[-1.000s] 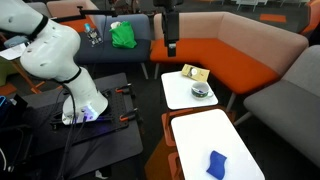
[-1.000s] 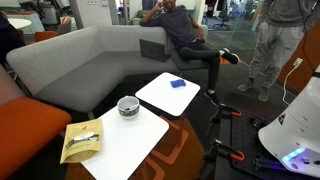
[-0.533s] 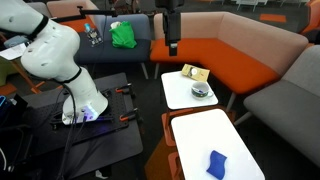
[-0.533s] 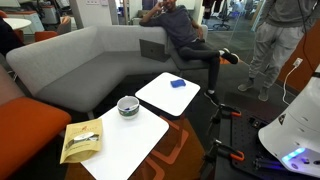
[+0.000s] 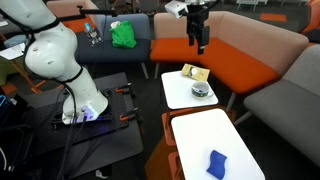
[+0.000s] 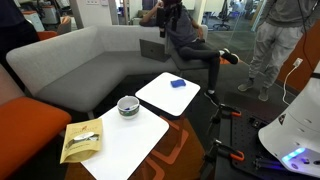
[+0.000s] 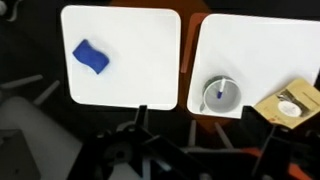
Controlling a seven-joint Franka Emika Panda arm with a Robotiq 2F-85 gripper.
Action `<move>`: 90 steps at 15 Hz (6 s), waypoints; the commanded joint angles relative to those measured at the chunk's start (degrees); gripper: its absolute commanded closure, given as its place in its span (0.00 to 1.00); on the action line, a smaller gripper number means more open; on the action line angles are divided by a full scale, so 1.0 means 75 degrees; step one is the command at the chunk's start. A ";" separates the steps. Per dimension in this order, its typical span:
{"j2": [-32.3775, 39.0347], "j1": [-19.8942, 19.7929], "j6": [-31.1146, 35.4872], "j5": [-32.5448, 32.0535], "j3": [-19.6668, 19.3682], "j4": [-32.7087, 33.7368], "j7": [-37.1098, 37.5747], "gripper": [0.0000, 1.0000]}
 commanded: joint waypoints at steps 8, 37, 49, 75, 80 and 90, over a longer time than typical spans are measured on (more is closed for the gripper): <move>0.4768 -0.0679 -0.0829 0.2736 0.0602 0.3790 -0.2421 0.00; 0.8597 -0.0873 -0.0381 0.3029 0.1023 0.6423 -0.0760 0.00; 0.9991 -0.0637 -0.1920 0.2575 0.0859 0.8556 -0.0265 0.77; 0.8097 -0.1675 0.1169 0.3734 0.0419 0.4826 0.0037 0.98; 0.7047 -0.1771 0.2559 0.4165 0.0466 0.2878 -0.0147 0.98; 0.5932 -0.2274 0.3135 0.4515 0.0393 0.0862 -0.0040 0.98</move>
